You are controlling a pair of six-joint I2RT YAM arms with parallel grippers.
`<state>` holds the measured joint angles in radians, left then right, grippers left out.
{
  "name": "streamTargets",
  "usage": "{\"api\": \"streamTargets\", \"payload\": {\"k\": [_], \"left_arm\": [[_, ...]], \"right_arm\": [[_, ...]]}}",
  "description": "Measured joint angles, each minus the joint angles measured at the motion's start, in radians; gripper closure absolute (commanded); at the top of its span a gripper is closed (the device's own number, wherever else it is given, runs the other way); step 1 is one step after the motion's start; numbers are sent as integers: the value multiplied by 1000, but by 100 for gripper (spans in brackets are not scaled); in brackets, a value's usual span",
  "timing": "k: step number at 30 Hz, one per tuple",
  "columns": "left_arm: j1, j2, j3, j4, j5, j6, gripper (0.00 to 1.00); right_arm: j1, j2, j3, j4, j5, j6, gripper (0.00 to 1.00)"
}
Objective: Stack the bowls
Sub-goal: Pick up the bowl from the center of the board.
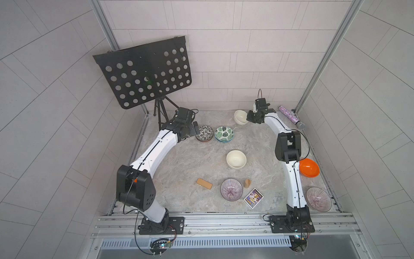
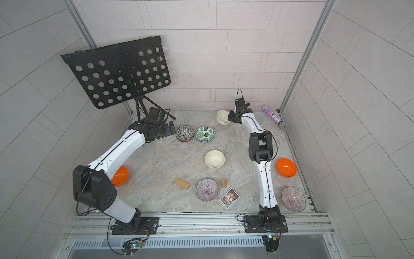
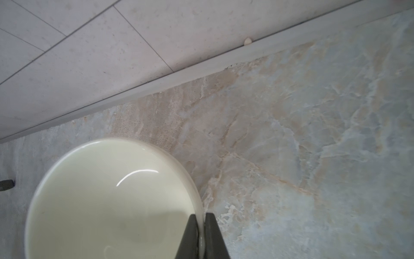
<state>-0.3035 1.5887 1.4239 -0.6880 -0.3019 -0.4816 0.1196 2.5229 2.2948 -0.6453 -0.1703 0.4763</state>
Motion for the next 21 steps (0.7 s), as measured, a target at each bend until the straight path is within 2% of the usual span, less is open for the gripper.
{"api": "streamTargets", "payload": {"k": [5, 11, 21], "left_arm": [[0, -1, 0, 0, 8, 0, 1], [-12, -13, 0, 0, 25, -1, 2], [-46, -23, 0, -23, 28, -2, 2]], "right_arm": [[-2, -28, -44, -13, 1, -24, 100], [-12, -229, -332, -8, 10, -63, 100], [-19, -499, -668, 17, 16, -131, 100]]}}
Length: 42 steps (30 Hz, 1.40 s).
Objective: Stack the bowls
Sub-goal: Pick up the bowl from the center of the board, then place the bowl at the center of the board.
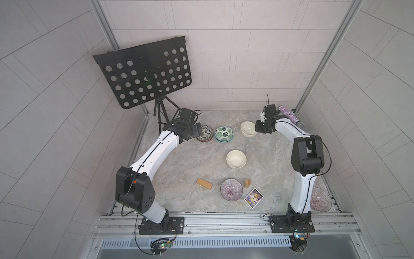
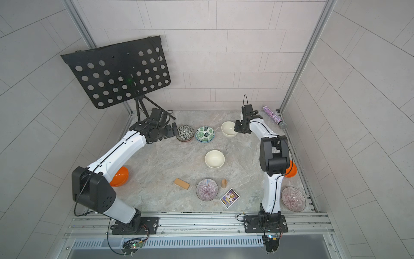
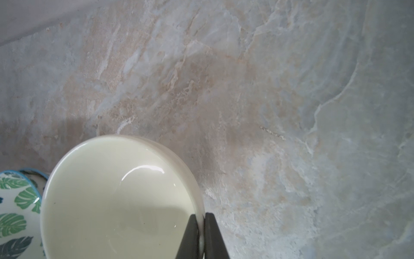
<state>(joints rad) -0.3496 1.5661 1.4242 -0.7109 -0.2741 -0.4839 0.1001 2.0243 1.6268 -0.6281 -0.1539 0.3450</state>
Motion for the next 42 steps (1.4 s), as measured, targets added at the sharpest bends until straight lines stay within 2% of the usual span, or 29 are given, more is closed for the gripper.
{"api": "streamTargets", "payload": {"k": [11, 19, 28, 42], "left_arm": [[-19, -35, -1, -17, -9, -21, 3], [-34, -37, 0, -21, -19, -24, 3], [-35, -37, 0, -25, -34, -24, 3], [-35, -37, 0, -28, -49, -21, 3]], "right_arm": [[62, -91, -180, 10, -14, -50, 100], [65, -90, -159, 31, -8, -53, 100], [69, -48, -63, 51, 13, -53, 100], [79, -12, -61, 49, 33, -54, 98]]}}
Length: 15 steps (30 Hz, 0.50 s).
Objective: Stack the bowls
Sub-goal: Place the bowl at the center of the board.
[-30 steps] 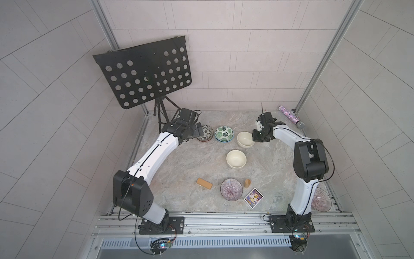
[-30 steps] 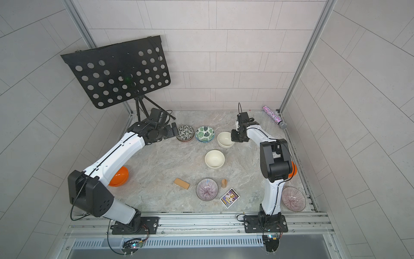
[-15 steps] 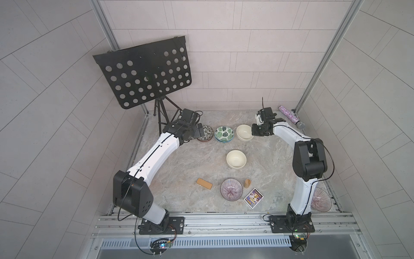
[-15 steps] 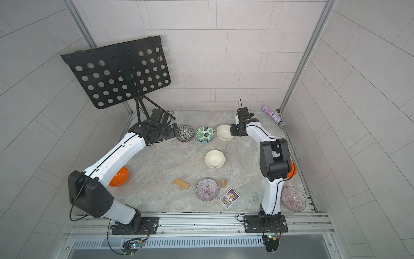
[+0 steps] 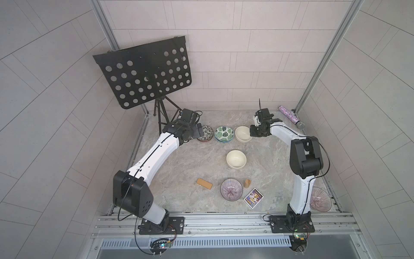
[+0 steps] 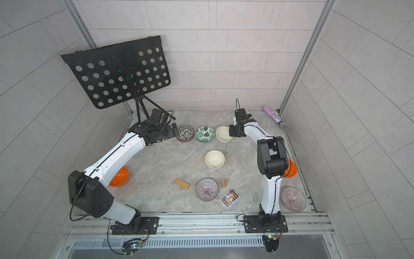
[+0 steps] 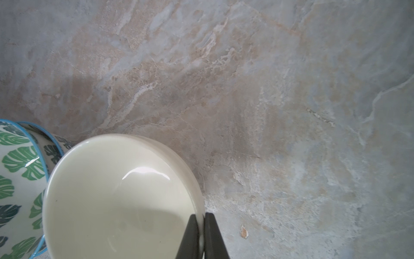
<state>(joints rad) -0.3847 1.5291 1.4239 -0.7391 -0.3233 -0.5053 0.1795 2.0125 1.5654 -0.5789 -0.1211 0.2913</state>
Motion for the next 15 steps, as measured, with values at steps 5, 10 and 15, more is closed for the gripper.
{"api": "streamTargets", "payload": {"k": [5, 10, 15], "left_arm": [[0, 0, 0, 0, 0, 0, 3], [0, 0, 0, 0, 0, 0, 3], [0, 0, 0, 0, -7, 1, 3]], "right_arm": [[0, 2, 0, -6, 8, -4, 96], [0, 11, 0, -5, 8, -4, 94], [0, 23, 0, 2, 5, -3, 90]]}}
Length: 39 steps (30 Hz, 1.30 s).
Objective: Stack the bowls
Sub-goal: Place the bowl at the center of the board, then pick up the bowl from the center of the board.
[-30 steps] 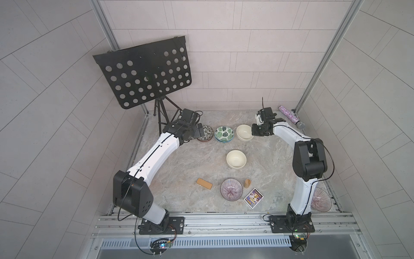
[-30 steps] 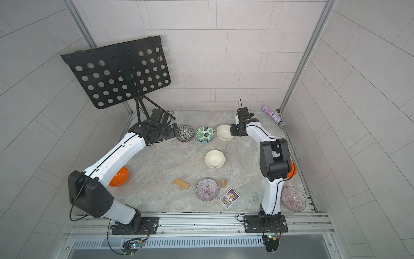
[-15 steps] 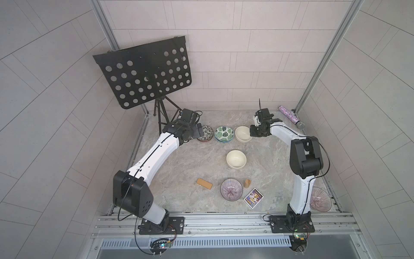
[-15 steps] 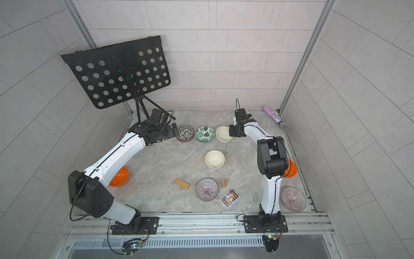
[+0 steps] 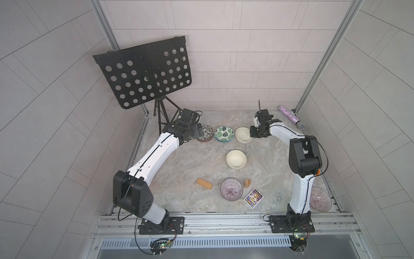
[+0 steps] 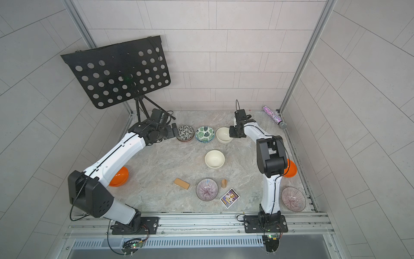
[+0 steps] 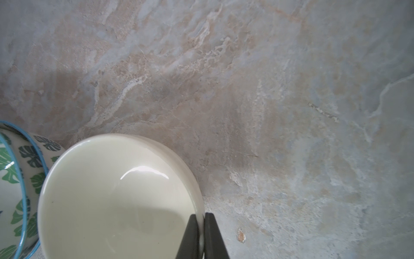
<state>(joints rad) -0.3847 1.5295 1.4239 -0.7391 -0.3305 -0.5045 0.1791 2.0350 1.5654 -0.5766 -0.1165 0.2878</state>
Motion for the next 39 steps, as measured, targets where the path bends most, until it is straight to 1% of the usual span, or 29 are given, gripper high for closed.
{"api": "streamTargets", "payload": {"k": [5, 14, 18, 21, 24, 28, 32, 35, 39], "left_arm": [[0, 0, 0, 0, -2, 0, 3], [0, 0, 0, -1, 1, 1, 3], [-19, 1, 0, -5, 8, 16, 4], [-72, 16, 9, -14, 32, 40, 6], [-158, 64, 34, -23, 65, 65, 8], [-277, 179, 77, -40, 126, 85, 13], [-364, 304, 113, -47, 149, 84, 17], [-397, 365, 127, -54, 154, 74, 21], [-401, 407, 138, -55, 153, 58, 27]], "right_arm": [[0, 0, 0, 8, -4, 0, 86], [-3, -6, -3, 36, -5, 13, 60], [-8, -80, -62, 61, 8, 26, 52], [-16, -180, -117, 76, 26, 31, 48], [-23, -299, -180, 102, 45, 38, 46], [-34, -433, -280, 142, 59, 50, 44], [-37, -499, -374, 153, 72, 60, 44], [-37, -518, -423, 150, 72, 64, 43], [-37, -535, -455, 149, 72, 64, 43]]}}
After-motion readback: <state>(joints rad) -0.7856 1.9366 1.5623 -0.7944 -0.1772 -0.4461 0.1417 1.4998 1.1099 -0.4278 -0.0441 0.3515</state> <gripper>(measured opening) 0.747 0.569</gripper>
